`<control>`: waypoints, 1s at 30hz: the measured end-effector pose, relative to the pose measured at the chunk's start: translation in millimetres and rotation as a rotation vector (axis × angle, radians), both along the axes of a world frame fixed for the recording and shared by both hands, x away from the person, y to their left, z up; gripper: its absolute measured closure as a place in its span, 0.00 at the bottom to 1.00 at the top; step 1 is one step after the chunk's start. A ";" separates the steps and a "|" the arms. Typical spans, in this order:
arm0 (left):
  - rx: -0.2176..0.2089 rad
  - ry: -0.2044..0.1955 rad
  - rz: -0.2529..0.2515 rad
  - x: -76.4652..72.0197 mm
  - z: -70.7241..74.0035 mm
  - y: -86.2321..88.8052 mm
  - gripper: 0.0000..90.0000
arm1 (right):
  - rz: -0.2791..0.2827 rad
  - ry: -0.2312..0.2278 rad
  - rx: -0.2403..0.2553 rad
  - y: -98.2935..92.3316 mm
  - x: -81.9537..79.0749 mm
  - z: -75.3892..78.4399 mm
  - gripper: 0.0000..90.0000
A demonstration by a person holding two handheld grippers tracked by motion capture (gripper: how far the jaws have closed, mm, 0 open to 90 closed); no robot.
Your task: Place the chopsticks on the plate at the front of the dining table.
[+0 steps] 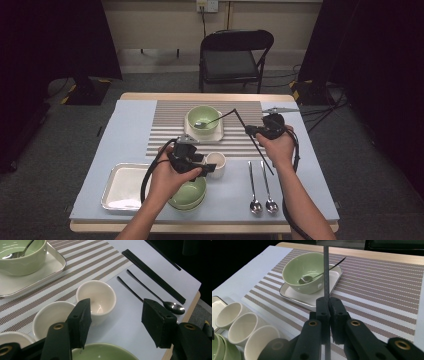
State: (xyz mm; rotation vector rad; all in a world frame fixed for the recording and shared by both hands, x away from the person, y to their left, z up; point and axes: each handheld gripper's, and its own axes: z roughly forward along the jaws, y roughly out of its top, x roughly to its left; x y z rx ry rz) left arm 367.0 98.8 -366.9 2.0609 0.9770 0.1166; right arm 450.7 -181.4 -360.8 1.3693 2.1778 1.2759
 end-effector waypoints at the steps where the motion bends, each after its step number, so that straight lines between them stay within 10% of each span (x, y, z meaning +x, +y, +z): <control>1: -0.002 -0.002 0.000 0.2 -0.1 -0.3 0.45 | 0.002 0.000 0.003 1.0 0.0 0.1 0.96; 30: -0.024 0.047 -0.012 4.8 -6.2 -27.3 0.49 | 0.042 -0.006 0.012 16.8 -0.2 2.9 0.96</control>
